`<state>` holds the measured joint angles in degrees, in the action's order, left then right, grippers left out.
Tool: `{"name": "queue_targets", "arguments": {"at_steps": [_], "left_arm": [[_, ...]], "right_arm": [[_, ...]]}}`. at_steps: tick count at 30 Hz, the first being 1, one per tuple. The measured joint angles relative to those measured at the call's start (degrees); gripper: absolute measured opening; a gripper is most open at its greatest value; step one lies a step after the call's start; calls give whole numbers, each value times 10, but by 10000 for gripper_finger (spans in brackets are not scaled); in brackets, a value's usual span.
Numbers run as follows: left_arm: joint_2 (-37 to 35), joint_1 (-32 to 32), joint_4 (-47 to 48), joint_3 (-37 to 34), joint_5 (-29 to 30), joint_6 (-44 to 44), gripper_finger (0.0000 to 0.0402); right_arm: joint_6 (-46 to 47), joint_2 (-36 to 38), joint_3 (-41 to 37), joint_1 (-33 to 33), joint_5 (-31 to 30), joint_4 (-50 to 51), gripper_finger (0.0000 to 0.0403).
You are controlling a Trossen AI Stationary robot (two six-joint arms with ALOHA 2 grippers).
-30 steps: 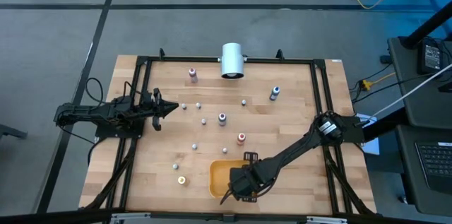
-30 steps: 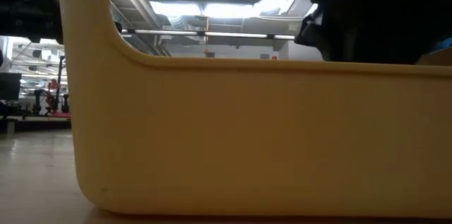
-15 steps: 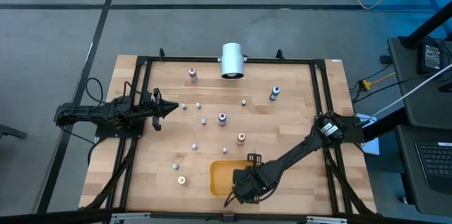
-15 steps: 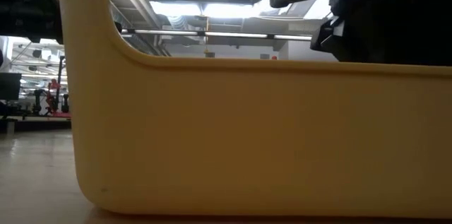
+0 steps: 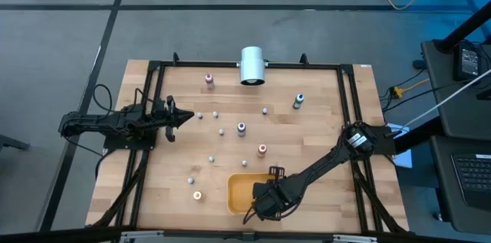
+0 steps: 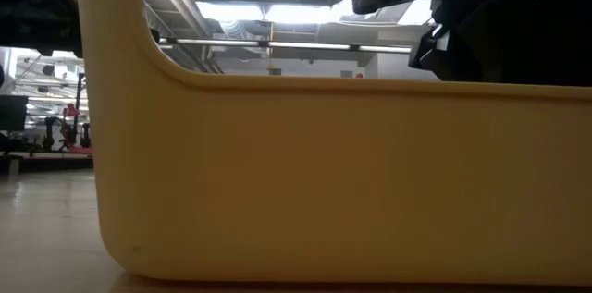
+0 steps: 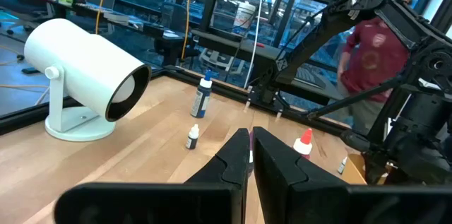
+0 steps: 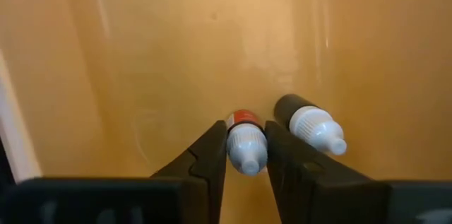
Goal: Pick & Place food coloring
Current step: Put the small red food coloring bottle into the yellow container, then put the small blue food coloring bottle into the yellow container
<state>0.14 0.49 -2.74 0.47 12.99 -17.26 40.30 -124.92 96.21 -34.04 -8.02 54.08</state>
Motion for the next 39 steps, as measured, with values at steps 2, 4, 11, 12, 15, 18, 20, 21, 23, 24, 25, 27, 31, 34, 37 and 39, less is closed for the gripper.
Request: {"name": "queue_targets", "arguments": {"at_steps": [2, 4, 11, 12, 15, 18, 20, 21, 23, 24, 25, 27, 31, 34, 37, 39], "left_arm": [[0, 0, 0, 0, 0, 0, 17], [0, 0, 0, 0, 0, 0, 17], [0, 0, 0, 0, 0, 0, 17], [0, 0, 0, 0, 0, 0, 17], [0, 0, 0, 0, 0, 0, 17], [0, 0, 0, 0, 0, 0, 17], [0, 0, 0, 0, 0, 0, 17], [0, 0, 0, 0, 0, 0, 17], [0, 0, 0, 0, 0, 0, 17], [0, 0, 0, 0, 0, 0, 17], [0, 0, 0, 0, 0, 0, 17], [0, 0, 0, 0, 0, 0, 17], [0, 0, 0, 0, 0, 0, 17], [0, 0, 0, 0, 0, 0, 17], [0, 0, 0, 0, 0, 0, 17], [0, 0, 0, 0, 0, 0, 17]], "right_arm": [[2, 0, -1, 0, 1, 1, 113], [10, 0, -1, 0, 1, 1, 124], [16, 0, -1, 0, 2, 8, 144], [16, 0, 1, 0, 4, 11, 144], [16, 0, 13, 0, 6, 22, 144], [15, 0, 30, 0, 6, 38, 144], [14, 0, 44, 0, 6, 47, 144], [14, 0, 51, 0, 6, 52, 144], [14, 0, 66, 0, 2, 65, 145], [14, 0, 71, 0, -4, 69, 145], [13, 0, 76, 0, -10, 72, 145], [13, 0, 80, 0, -13, 84, 145], [14, 0, 80, 0, -13, 89, 145], [16, 2, 80, -1, -12, 90, 145], [20, 20, 80, -7, -10, 98, 145], [32, 41, 80, -13, -18, 115, 145]]}}
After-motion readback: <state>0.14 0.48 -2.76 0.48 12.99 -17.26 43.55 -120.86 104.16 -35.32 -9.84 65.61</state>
